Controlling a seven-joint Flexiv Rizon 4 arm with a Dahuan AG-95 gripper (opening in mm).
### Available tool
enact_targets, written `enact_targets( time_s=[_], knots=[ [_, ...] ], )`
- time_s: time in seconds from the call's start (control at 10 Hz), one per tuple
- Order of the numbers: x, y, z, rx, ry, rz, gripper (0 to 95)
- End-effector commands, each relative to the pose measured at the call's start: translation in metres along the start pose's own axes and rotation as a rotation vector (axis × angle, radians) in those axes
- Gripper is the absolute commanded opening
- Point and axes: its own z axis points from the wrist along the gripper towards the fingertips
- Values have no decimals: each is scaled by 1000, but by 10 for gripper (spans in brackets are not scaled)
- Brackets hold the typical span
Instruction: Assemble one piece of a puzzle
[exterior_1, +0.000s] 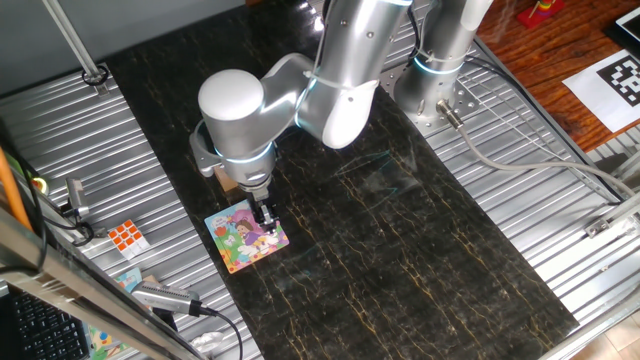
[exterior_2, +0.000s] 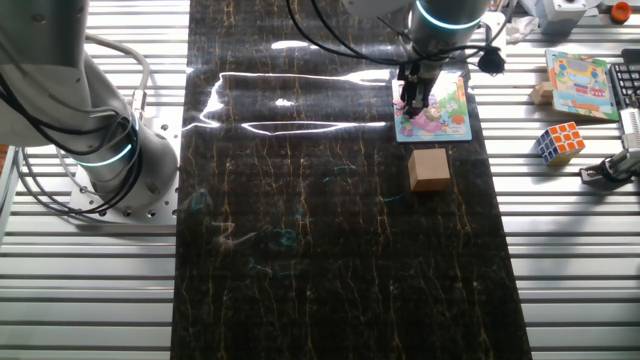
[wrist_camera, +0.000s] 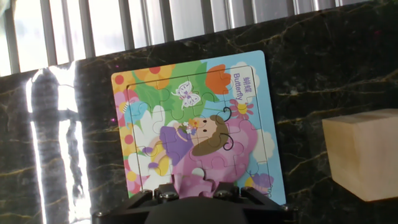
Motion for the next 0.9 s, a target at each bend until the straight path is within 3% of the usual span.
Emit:
enact_targets(
  time_s=[0.1,0.2,0.3,0.7,0.8,0.9],
  knots=[
    [0,0,0,0,0,-2,380],
    [0,0,0,0,0,-3,380],
    [0,0,0,0,-1,-5,190],
    [1,1,0,1,-2,-5,190],
    [1,1,0,1,-1,-8,380],
    [1,1,0,2,-1,-7,380]
  ],
)
